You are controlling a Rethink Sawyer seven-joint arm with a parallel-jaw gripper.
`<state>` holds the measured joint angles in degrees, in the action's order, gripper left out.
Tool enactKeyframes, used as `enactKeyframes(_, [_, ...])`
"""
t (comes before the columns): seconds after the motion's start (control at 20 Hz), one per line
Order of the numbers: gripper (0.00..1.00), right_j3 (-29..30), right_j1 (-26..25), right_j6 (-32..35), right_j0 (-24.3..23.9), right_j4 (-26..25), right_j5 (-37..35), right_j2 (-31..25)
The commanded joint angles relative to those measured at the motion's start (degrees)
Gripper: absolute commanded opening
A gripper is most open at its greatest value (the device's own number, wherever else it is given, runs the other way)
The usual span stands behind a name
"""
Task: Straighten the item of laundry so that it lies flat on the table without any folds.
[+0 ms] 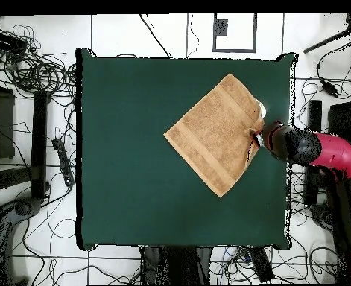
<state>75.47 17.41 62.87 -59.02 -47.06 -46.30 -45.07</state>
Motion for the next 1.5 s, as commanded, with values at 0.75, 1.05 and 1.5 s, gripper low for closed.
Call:
enactKeyframes(0.75, [1.00, -5.68, 8.89, -14.37, 16.38, 3.73, -21.94, -0.27])
enactKeyframes(1.05, [1.00, -4.88, 9.86, -12.49, 18.66, 5.54, -19.69, -0.23])
enactKeyframes(1.5, [1.00, -1.78, 9.01, -11.80, 16.95, 5.98, -13.96, 1.30])
